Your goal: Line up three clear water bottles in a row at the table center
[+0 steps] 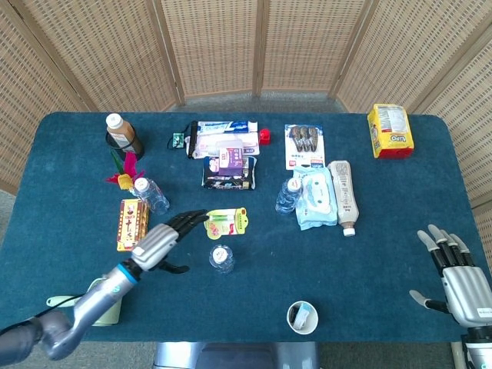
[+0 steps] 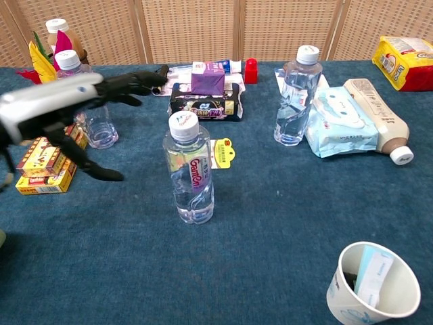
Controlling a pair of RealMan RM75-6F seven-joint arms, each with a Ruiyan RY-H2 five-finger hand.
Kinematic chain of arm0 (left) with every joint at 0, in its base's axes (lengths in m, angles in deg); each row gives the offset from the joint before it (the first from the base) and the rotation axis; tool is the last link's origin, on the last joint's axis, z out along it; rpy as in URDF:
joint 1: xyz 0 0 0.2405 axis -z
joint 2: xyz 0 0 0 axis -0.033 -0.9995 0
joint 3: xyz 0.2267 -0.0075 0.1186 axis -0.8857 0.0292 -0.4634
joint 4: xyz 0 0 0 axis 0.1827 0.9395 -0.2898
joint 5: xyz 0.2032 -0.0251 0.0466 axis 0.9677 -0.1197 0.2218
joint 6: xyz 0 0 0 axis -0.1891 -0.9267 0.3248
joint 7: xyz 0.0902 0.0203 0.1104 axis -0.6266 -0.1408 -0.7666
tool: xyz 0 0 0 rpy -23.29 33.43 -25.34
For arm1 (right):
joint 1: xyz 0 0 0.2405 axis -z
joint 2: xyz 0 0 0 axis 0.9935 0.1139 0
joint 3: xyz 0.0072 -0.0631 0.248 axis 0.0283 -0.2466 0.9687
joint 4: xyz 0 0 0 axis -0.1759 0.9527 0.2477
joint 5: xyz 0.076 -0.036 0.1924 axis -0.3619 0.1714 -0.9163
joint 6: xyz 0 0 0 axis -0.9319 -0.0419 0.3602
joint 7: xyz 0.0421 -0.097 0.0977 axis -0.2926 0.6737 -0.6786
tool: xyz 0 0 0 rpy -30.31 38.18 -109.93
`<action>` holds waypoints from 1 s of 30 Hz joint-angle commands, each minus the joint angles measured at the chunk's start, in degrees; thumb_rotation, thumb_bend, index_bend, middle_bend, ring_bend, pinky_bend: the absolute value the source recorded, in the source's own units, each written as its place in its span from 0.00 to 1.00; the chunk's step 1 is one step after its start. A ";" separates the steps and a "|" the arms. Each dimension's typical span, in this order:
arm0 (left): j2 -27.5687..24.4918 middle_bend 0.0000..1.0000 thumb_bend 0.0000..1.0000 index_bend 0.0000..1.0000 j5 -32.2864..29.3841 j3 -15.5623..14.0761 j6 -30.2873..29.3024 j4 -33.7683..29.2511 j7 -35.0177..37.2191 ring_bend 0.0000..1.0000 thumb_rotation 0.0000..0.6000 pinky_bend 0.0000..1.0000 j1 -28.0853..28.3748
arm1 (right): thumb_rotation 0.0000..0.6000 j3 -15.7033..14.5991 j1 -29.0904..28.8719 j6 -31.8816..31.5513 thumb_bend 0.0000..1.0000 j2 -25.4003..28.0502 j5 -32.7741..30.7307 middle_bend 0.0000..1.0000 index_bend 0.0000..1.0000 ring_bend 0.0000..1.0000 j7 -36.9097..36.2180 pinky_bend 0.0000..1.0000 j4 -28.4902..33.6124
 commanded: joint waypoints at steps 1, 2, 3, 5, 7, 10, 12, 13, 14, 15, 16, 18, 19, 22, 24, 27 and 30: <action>-6.84 0.00 0.12 0.00 -0.63 -1.67 -2.41 -4.96 -4.68 0.00 1.00 0.06 -2.77 | 1.00 -0.15 -0.11 0.30 0.09 -0.29 0.21 0.00 0.00 0.00 0.80 0.00 0.20; -7.85 0.00 0.12 0.00 -0.43 -1.90 -2.83 -5.71 -5.21 0.00 1.00 0.06 -3.12 | 1.00 -0.17 -0.14 0.39 0.09 -0.36 0.23 0.00 0.00 0.00 1.04 0.00 0.27; -9.32 0.00 0.12 0.00 0.18 -2.24 -3.90 -6.57 -5.93 0.00 1.00 0.06 -3.77 | 1.00 -0.20 -0.21 0.54 0.09 -0.48 0.26 0.00 0.00 0.00 1.41 0.00 0.38; -11.59 0.00 0.12 0.00 1.62 -3.03 -5.87 -7.75 -6.84 0.00 1.00 0.06 -4.93 | 1.00 -0.22 -0.24 0.69 0.09 -0.66 0.23 0.00 0.00 0.00 2.03 0.00 0.50; -14.68 0.00 0.12 0.00 3.56 -4.32 -8.68 -9.32 -8.24 0.00 1.00 0.06 -6.74 | 1.00 -0.18 -0.32 0.90 0.09 -0.87 0.09 0.00 0.00 0.00 2.50 0.00 0.59; -19.15 0.00 0.12 0.00 5.41 -6.05 -12.83 -11.96 -11.91 0.00 1.00 0.06 -9.95 | 1.00 -0.01 -0.50 1.18 0.09 -1.02 -0.27 0.00 0.00 0.00 2.36 0.00 0.43; -22.08 0.00 0.12 0.00 5.55 -7.07 -15.97 -14.00 -15.63 0.00 1.00 0.06 -12.87 | 1.00 0.36 -0.65 1.38 0.09 -0.93 -0.97 0.00 0.00 0.00 1.62 0.00 0.29; -23.24 0.00 0.12 0.00 5.32 -7.51 -17.12 -14.99 -16.98 0.00 1.00 0.06 -14.12 | 1.00 0.58 -0.74 1.42 0.09 -0.83 -1.28 0.00 0.00 0.00 1.07 0.00 0.25; -24.32 0.00 0.12 0.00 5.01 -7.89 -18.16 -15.96 -18.18 0.00 1.00 0.06 -15.32 | 1.00 0.81 -0.85 1.43 0.09 -0.69 -1.51 0.00 0.00 0.00 0.39 0.00 0.15; -25.50 0.00 0.12 0.00 4.45 -8.21 -19.50 -17.01 -19.73 0.00 1.00 0.06 -16.82 | 1.00 1.13 -1.06 1.52 0.09 -0.44 -1.79 0.00 0.00 0.00 -0.51 0.00 -0.07; -25.83 0.00 0.12 0.00 4.31 -8.27 -19.90 -17.45 -20.34 0.00 1.00 0.06 -17.33 | 1.00 1.21 -1.17 1.62 0.09 -0.31 -1.85 0.00 0.00 0.00 -0.84 0.00 -0.19; -26.71 0.00 0.12 0.00 3.27 -8.45 -21.49 -18.35 -22.11 0.00 1.00 0.05 -19.30 | 1.00 1.67 -1.80 2.14 0.09 0.35 -2.01 0.00 0.00 0.00 -2.00 0.00 -0.68; -27.02 0.00 0.12 0.00 2.86 -8.63 -22.05 -18.73 -22.67 0.00 1.00 0.05 -20.19 | 1.00 1.94 -2.31 2.61 0.09 0.75 -2.01 0.00 0.00 0.00 -2.95 0.00 -0.93; -27.56 0.00 0.12 0.00 1.81 -9.30 -23.45 -19.14 -23.64 0.00 1.00 0.05 -22.91 | 1.00 3.00 -5.64 5.61 0.09 2.37 -0.69 0.00 0.00 0.00 -10.03 0.00 -2.06; -27.49 0.00 0.12 0.00 1.38 -9.25 -23.59 -19.02 -24.26 0.00 1.00 0.05 -23.89 | 1.00 3.33 -8.22 7.77 0.09 2.91 1.01 0.00 0.00 0.00 -15.30 0.00 -3.39; -27.12 0.00 0.12 0.00 0.90 -8.79 -23.61 -18.51 -24.15 0.00 1.00 0.05 -24.70 | 1.00 3.49 -11.58 10.04 0.08 2.54 3.44 0.00 0.00 0.00 -22.72 0.00 -5.60; -26.72 0.00 0.12 0.00 0.25 -8.15 -23.51 -17.94 -23.32 0.00 1.00 0.05 -25.37 | 1.00 3.71 -15.63 13.21 0.07 0.95 5.16 0.00 0.00 0.00 -29.39 0.00 -8.13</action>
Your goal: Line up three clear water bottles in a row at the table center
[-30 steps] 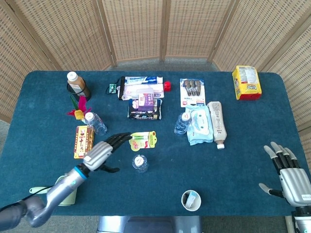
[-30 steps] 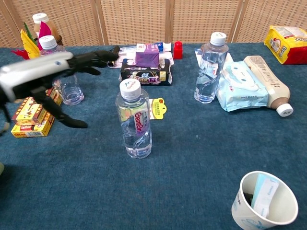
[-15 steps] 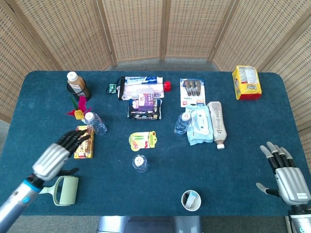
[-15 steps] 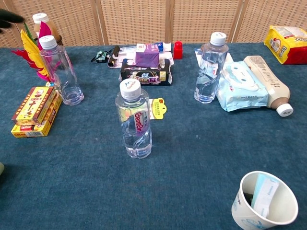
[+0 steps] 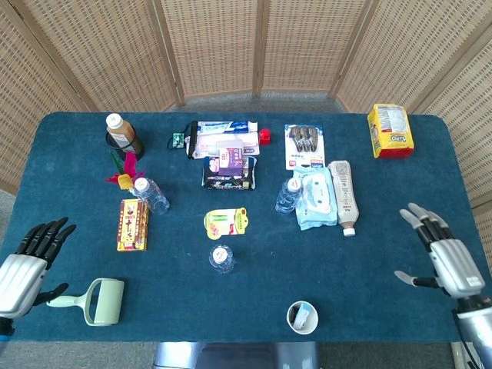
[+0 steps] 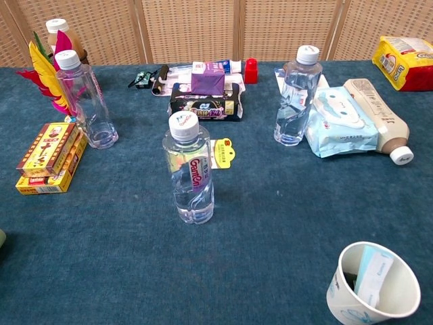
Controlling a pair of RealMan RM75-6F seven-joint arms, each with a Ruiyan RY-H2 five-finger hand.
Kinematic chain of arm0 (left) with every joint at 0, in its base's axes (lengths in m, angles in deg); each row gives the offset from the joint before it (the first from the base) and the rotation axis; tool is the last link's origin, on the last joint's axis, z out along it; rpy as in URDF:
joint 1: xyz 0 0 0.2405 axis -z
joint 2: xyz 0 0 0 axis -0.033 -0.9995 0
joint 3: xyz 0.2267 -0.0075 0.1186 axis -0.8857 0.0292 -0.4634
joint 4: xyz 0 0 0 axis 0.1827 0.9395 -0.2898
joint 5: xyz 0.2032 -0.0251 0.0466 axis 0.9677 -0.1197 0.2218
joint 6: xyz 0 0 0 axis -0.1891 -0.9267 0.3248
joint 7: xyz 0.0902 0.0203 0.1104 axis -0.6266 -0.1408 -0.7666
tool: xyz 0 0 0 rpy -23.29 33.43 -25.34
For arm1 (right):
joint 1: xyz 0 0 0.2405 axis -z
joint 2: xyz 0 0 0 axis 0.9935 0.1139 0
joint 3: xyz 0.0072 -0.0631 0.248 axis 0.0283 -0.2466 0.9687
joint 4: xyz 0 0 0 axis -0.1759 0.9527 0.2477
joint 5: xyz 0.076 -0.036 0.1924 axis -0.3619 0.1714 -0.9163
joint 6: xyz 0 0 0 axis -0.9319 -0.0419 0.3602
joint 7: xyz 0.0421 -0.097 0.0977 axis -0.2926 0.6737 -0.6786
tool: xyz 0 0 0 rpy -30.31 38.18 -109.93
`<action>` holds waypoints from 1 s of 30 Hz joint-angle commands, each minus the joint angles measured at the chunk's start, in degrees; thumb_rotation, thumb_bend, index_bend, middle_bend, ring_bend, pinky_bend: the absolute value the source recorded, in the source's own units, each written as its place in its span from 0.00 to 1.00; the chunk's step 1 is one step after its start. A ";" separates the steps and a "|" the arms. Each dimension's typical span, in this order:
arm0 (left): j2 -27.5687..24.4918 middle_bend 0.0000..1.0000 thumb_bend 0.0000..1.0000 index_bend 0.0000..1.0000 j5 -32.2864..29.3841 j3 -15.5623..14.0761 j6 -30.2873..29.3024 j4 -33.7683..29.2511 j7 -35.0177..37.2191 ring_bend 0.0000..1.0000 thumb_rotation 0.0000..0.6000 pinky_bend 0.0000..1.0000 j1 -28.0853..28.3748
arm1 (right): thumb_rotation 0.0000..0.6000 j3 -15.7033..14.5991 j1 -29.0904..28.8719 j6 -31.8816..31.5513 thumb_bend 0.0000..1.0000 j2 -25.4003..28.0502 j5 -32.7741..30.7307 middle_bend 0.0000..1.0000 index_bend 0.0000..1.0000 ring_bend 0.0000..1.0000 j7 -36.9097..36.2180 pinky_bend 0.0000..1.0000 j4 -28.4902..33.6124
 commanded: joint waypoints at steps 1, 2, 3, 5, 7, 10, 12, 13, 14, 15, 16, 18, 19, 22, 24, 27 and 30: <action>0.36 0.00 0.12 0.00 -0.55 0.65 0.02 0.63 0.88 0.00 1.00 0.05 -0.58 | 1.00 0.84 -7.29 6.02 0.07 -1.80 3.38 0.00 0.00 0.00 -10.53 0.01 -4.98; 0.30 0.00 0.12 0.00 -0.63 0.82 0.08 0.75 0.92 0.00 1.00 0.05 -0.72 | 1.00 0.95 -8.48 7.15 0.07 -2.60 3.48 0.00 0.00 0.00 -11.74 0.01 -5.84; 0.24 0.00 0.12 0.00 -0.55 0.98 0.13 0.81 1.01 0.00 1.00 0.05 -0.79 | 1.00 1.02 -9.40 7.99 0.06 -3.26 3.49 0.00 0.00 0.00 -12.70 0.02 -6.66; 0.08 0.00 0.12 0.00 -0.68 1.31 0.47 0.90 1.53 0.00 1.00 0.05 -0.96 | 1.00 1.18 -11.99 10.60 0.06 -5.16 3.35 0.01 0.00 0.00 -15.75 0.03 -8.28; -0.16 0.00 0.12 0.00 -0.94 1.69 0.98 0.93 2.17 0.00 1.00 0.05 -0.98 | 1.00 1.33 -14.64 13.25 0.06 -6.97 3.07 0.01 0.00 0.00 -19.69 0.05 -10.04; -0.16 0.00 0.12 0.00 -1.08 2.26 1.21 1.12 2.41 0.00 1.00 0.05 -1.14 | 1.00 1.48 -17.63 15.78 0.04 -9.06 2.79 0.01 0.00 0.02 -24.89 0.07 -12.86; -0.24 0.00 0.12 0.00 -1.02 2.50 1.52 1.14 2.93 0.00 1.00 0.05 -1.24 | 1.00 1.83 -19.82 17.24 0.04 -10.64 2.35 0.01 0.00 0.03 -29.26 0.08 -15.29; -0.27 0.00 0.12 0.00 -0.98 2.61 1.64 1.19 3.03 0.00 1.00 0.05 -1.29 | 1.00 1.81 -20.59 17.62 0.04 -11.10 2.39 0.02 0.00 0.04 -30.92 0.08 -16.37; -0.24 0.00 0.12 0.00 -0.96 2.72 1.74 1.25 3.01 0.00 1.00 0.05 -1.34 | 1.00 1.81 -21.30 17.95 0.04 -11.51 2.37 0.02 0.00 0.04 -32.61 0.09 -17.34; -0.21 0.00 0.12 0.00 -0.91 2.82 1.89 1.30 2.91 0.00 1.00 0.05 -1.38 | 1.00 1.82 -22.03 18.26 0.04 -11.92 2.37 0.02 0.00 0.05 -34.24 0.09 -18.36; -0.18 0.00 0.12 0.00 -0.85 2.91 2.17 1.29 2.93 0.00 1.00 0.05 -1.40 | 1.00 1.83 -22.94 18.65 0.04 -12.54 2.29 0.03 0.00 0.05 -36.26 0.09 -19.83; -0.09 0.00 0.12 0.00 -1.04 3.16 2.69 1.29 2.83 0.00 1.00 0.05 -1.36 | 1.00 1.91 -24.54 19.88 0.04 -13.80 1.79 0.03 0.00 0.07 -40.10 0.10 -22.34; -0.03 0.00 0.12 0.00 -1.17 3.29 2.92 1.26 2.73 0.00 1.00 0.05 -1.35 | 1.00 1.74 -25.21 20.26 0.04 -14.35 1.83 0.03 0.00 0.07 -41.95 0.11 -23.45; 0.22 0.00 0.12 0.00 -1.62 3.68 3.92 1.07 2.33 0.00 1.00 0.05 -1.22 | 1.00 0.79 -27.57 21.47 0.04 -16.16 2.54 0.04 0.00 0.09 -48.41 0.11 -26.88; 0.48 0.00 0.12 0.00 -1.96 3.96 4.61 0.90 1.70 0.00 1.00 0.05 -1.13 | 1.00 0.00 -29.12 22.19 0.04 -17.61 3.20 0.04 0.00 0.09 -51.32 0.11 -29.12; 0.82 0.00 0.12 0.00 -1.77 3.82 6.20 0.53 1.15 0.00 1.00 0.05 -0.80 | 1.00 -0.83 -31.06 23.34 0.04 -19.89 3.51 0.05 0.00 0.09 -53.61 0.11 -32.11; 1.05 0.00 0.12 0.00 -1.65 3.79 7.19 0.47 0.44 0.00 1.00 0.05 -0.65 | 1.00 -1.60 -32.55 24.17 0.04 -21.47 3.69 0.06 0.00 0.09 -55.65 0.11 -34.17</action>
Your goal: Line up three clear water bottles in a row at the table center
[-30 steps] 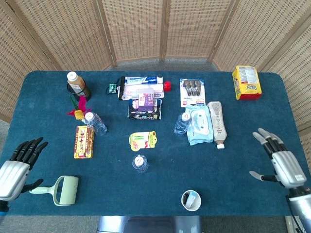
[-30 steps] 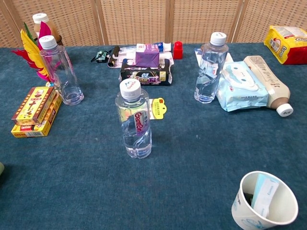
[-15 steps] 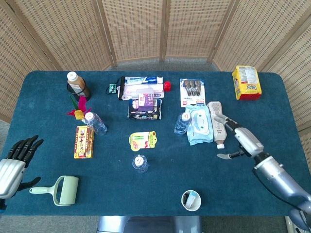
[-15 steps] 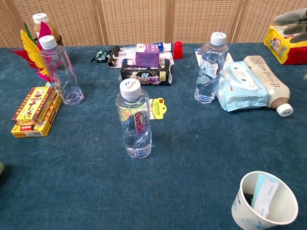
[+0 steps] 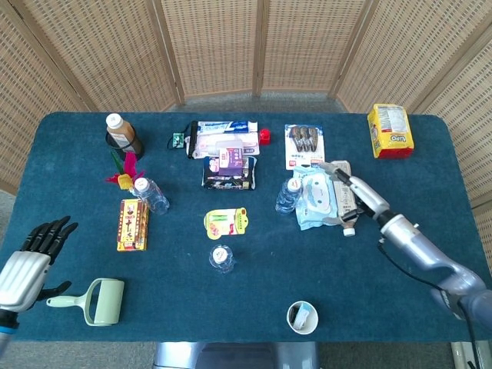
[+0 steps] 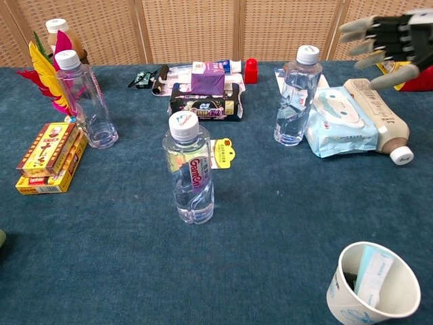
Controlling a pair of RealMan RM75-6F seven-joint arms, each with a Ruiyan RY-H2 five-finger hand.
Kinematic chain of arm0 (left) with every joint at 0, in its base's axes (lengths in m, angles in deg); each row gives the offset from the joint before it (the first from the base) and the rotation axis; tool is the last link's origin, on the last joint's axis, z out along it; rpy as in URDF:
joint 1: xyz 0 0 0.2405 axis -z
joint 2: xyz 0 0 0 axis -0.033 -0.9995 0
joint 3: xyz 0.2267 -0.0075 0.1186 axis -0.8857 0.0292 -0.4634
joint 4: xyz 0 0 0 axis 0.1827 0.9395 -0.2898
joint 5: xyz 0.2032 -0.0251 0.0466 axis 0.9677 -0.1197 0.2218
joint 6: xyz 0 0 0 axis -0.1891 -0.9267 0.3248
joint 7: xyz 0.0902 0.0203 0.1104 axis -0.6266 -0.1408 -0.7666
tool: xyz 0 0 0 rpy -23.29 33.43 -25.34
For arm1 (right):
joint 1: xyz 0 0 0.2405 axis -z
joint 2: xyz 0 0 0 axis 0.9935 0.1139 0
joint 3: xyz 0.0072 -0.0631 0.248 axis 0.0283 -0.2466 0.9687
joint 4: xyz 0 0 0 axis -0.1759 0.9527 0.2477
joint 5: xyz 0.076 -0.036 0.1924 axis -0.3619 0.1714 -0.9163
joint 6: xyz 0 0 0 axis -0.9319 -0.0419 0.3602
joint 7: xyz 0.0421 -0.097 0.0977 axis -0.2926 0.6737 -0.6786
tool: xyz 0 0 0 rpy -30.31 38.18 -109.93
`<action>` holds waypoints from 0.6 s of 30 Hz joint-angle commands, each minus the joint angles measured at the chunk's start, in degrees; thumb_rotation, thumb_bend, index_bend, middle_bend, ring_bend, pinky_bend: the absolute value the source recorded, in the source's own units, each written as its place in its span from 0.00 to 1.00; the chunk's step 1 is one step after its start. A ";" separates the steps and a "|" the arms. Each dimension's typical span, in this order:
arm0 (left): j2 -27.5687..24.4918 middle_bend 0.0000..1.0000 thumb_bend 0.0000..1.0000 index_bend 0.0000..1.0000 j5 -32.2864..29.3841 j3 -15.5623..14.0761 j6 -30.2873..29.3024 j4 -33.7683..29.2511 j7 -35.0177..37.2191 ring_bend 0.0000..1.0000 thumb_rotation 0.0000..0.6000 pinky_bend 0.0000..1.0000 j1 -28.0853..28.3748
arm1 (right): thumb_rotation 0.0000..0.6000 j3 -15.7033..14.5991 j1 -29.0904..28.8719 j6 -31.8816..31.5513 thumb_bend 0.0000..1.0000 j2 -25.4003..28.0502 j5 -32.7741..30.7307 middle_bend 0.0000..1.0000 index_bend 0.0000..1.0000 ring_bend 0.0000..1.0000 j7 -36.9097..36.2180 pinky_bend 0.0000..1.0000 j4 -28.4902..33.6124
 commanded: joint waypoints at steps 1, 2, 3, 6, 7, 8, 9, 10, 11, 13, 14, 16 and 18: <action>0.42 0.00 0.12 0.00 0.02 0.03 0.85 -0.22 -0.90 0.00 1.00 0.05 0.14 | 1.00 -1.29 -2.14 1.42 0.04 -2.24 0.43 0.06 0.00 0.09 -2.65 0.11 -2.71; 0.50 0.00 0.12 0.00 -0.05 0.08 1.04 -0.31 -1.01 0.00 1.00 0.05 0.14 | 1.00 -1.52 -2.58 1.69 0.04 -2.81 0.43 0.06 0.00 0.09 -3.27 0.11 -3.37; 0.56 0.00 0.12 0.00 -0.14 0.20 1.17 -0.38 -1.06 0.00 1.00 0.05 0.12 | 1.00 -1.94 -3.01 1.86 0.04 -3.46 0.51 0.06 0.00 0.09 -3.93 0.11 -4.21; 0.76 0.00 0.12 0.00 -0.45 0.61 1.22 -0.34 -1.33 0.00 1.00 0.05 0.00 | 1.00 -2.74 -3.68 1.75 0.04 -5.01 0.48 0.07 0.01 0.09 -5.10 0.11 -5.99; 0.80 0.00 0.12 0.00 -0.52 0.68 1.31 -0.33 -1.35 0.00 1.00 0.05 -0.01 | 1.00 -2.89 -3.80 1.66 0.04 -5.49 0.37 0.07 0.02 0.09 -5.28 0.11 -6.51; 0.81 0.00 0.12 0.00 -0.61 0.75 1.43 -0.33 -1.34 0.00 1.00 0.05 -0.02 | 1.00 -3.03 -3.94 1.65 0.04 -5.94 0.24 0.08 0.02 0.09 -5.49 0.11 -6.94; 0.83 0.00 0.12 0.00 -0.73 0.82 1.60 -0.27 -1.34 0.00 1.00 0.05 -0.03 | 1.00 -3.09 -4.18 1.83 0.04 -6.67 -0.11 0.08 0.02 0.09 -5.86 0.11 -7.50; 0.86 0.00 0.12 0.00 -0.78 0.89 1.67 -0.23 -1.37 0.00 1.00 0.05 -0.05 | 1.00 -3.07 -4.36 1.98 0.04 -7.26 -0.42 0.08 0.03 0.09 -6.08 0.11 -8.01; 0.92 0.00 0.12 0.00 -0.76 0.95 1.69 -0.18 -1.37 0.00 1.00 0.05 -0.07 | 1.00 -3.03 -4.53 2.14 0.04 -7.86 -0.74 0.09 0.03 0.09 -6.24 0.11 -8.55; 0.99 0.00 0.12 0.00 -0.55 1.00 1.73 0.01 -1.27 0.00 1.00 0.05 -0.15 | 1.00 -2.76 -4.87 2.49 0.04 -9.34 -1.66 0.10 0.03 0.10 -6.45 0.11 -9.80; 0.99 0.00 0.12 0.00 -0.48 1.01 1.76 0.08 -1.14 0.00 1.00 0.05 -0.18 | 1.00 -2.56 -4.97 2.56 0.04 -9.97 -2.12 0.11 0.04 0.10 -6.53 0.11 -10.30; 0.98 0.00 0.12 0.00 -0.44 1.11 1.82 0.25 -0.84 0.00 1.00 0.05 -0.23 | 1.00 -1.93 -5.15 2.79 0.05 -11.49 -3.35 0.14 0.07 0.13 -6.56 0.11 -11.52; 0.95 0.00 0.12 0.00 -0.58 1.25 1.92 0.41 -0.57 0.00 1.00 0.05 -0.28 | 1.00 -1.39 -5.38 3.02 0.05 -12.77 -4.37 0.19 0.10 0.15 -6.61 0.11 -12.43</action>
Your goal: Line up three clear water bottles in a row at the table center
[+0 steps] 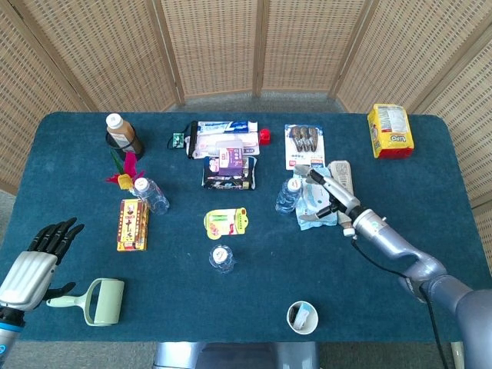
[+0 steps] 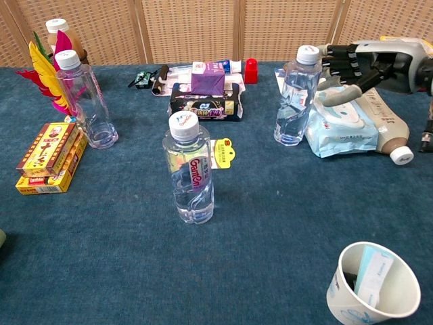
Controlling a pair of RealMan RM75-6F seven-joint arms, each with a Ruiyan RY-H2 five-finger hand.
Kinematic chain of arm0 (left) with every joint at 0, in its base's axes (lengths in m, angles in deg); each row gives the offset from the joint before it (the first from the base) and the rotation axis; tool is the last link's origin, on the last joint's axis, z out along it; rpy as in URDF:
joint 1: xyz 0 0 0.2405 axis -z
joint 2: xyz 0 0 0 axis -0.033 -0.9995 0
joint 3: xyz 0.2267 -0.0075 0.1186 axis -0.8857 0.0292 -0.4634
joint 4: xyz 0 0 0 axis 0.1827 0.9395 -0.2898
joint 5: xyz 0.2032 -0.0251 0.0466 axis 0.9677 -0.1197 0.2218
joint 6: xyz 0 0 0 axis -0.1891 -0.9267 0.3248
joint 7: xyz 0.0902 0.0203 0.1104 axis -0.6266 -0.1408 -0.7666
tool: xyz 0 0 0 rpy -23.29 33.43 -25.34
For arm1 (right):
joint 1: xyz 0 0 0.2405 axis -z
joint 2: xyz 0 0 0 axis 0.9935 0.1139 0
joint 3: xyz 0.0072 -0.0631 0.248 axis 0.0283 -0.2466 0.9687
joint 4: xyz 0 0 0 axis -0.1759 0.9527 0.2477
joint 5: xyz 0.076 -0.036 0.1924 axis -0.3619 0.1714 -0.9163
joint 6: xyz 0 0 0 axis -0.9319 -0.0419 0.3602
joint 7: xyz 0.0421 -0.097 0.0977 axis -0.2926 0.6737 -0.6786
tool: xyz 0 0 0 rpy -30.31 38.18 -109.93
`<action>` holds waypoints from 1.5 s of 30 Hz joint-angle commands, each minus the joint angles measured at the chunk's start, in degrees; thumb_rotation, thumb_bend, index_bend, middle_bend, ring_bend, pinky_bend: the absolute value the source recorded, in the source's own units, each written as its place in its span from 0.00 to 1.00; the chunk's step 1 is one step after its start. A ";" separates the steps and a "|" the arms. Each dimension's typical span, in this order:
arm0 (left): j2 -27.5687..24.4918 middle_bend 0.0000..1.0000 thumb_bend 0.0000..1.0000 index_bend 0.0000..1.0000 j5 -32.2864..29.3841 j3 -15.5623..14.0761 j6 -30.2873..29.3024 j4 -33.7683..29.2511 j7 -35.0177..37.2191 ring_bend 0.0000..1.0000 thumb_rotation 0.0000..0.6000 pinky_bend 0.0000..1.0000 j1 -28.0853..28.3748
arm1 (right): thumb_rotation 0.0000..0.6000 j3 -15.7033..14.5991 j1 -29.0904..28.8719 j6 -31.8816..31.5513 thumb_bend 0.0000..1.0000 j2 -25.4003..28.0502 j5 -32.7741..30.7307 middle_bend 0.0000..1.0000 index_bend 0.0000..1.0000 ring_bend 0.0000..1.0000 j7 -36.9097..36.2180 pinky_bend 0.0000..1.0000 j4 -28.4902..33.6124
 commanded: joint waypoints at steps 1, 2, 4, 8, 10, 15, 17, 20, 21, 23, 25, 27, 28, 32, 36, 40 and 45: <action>-0.05 0.00 0.12 0.00 -0.18 0.17 0.12 0.14 0.24 0.00 1.00 0.05 -0.06 | 1.00 0.87 -0.41 0.29 0.05 -1.74 -1.46 0.23 0.11 0.17 -0.09 0.11 -1.34; -0.07 0.00 0.12 0.00 -0.30 0.25 0.16 0.17 0.32 0.00 1.00 0.05 -0.08 | 1.00 1.06 -0.50 0.21 0.05 -2.21 -1.75 0.26 0.13 0.18 0.07 0.11 -1.56; -0.10 0.00 0.12 0.00 -0.51 0.38 0.32 0.21 0.43 0.00 1.00 0.05 -0.08 | 1.00 1.44 -0.64 0.19 0.05 -3.14 -2.36 0.31 0.16 0.20 0.84 0.10 -2.08; -0.21 0.00 0.12 0.00 -0.74 0.59 0.67 0.28 0.69 0.00 1.00 0.05 -0.10 | 1.00 2.39 -1.15 1.35 0.09 -5.51 -4.18 0.41 0.25 0.24 2.25 0.10 -2.98; -0.29 0.00 0.12 0.00 -0.58 0.59 0.62 0.28 0.91 0.00 1.00 0.05 -0.18 | 1.00 2.72 -1.22 1.54 0.13 -6.24 -4.78 0.44 0.29 0.26 2.64 0.10 -3.45; -0.51 0.00 0.12 0.00 -0.11 0.61 0.33 0.51 1.65 0.00 1.00 0.05 -0.45 | 1.00 3.23 -0.95 1.04 0.23 -7.34 -5.76 0.52 0.40 0.32 3.73 0.14 -3.94; -0.57 0.00 0.12 0.00 -0.03 0.63 0.33 0.56 1.82 0.00 1.00 0.05 -0.51 | 1.00 3.27 -0.86 0.79 0.26 -7.22 -5.87 0.54 0.42 0.33 3.88 0.15 -3.58; -0.65 0.00 0.12 0.00 0.35 0.59 0.24 0.59 2.14 0.00 1.00 0.05 -0.62 | 1.00 3.22 -0.57 -0.64 0.29 -5.99 -5.50 0.56 0.44 0.35 4.10 0.16 -1.59; -0.68 0.00 0.12 0.00 0.48 0.59 0.20 0.59 2.18 0.00 1.00 0.05 -0.65 | 1.00 3.18 -0.38 -1.48 0.29 -5.19 -5.25 0.56 0.44 0.35 4.44 0.16 -0.38; -0.69 0.00 0.12 0.00 0.60 0.60 0.20 0.57 2.22 0.00 1.00 0.05 -0.70 | 1.00 3.18 -0.01 -2.64 0.30 -3.97 -5.05 0.57 0.45 0.35 5.30 0.16 1.59; -0.72 0.00 0.12 0.00 0.73 0.57 0.24 0.54 2.28 0.00 1.00 0.05 -0.72 | 1.00 3.13 0.39 -4.07 0.31 -2.58 -4.63 0.57 0.45 0.36 6.07 0.17 3.71; -0.78 0.00 0.12 0.00 1.12 0.48 0.18 0.53 2.39 0.00 1.00 0.05 -0.79 | 1.00 2.55 1.02 -6.60 0.32 0.35 -3.20 0.57 0.45 0.36 6.48 0.17 7.66; -0.80 0.00 0.12 0.00 1.24 0.45 0.17 0.52 2.44 0.00 1.00 0.05 -0.81 | 1.00 2.10 1.19 -7.23 0.32 1.58 -2.54 0.58 0.45 0.36 6.39 0.17 9.25; -0.76 0.00 0.12 0.00 1.62 0.39 0.29 0.50 2.41 0.00 1.00 0.05 -0.84 | 1.00 -0.01 1.57 -9.58 0.33 5.96 0.51 0.58 0.45 0.36 5.12 0.17 14.27; -0.71 0.00 0.12 0.00 1.74 0.37 0.55 0.32 2.15 0.00 1.00 0.05 -0.79 | 1.00 -1.85 1.79 -11.61 0.33 8.21 3.07 0.58 0.45 0.36 3.73 0.17 16.66; -0.66 0.00 0.12 0.00 1.92 0.33 0.82 0.08 1.87 0.00 1.00 0.05 -0.73 | 1.00 -3.87 1.80 -13.53 0.33 9.29 5.80 0.58 0.46 0.37 2.16 0.17 18.03; -0.57 0.00 0.12 0.00 1.92 0.35 1.20 0.04 1.59 0.00 1.00 0.05 -0.63 | 1.00 -5.12 1.94 -15.06 0.33 8.72 7.45 0.58 0.46 0.37 3.57 0.17 17.87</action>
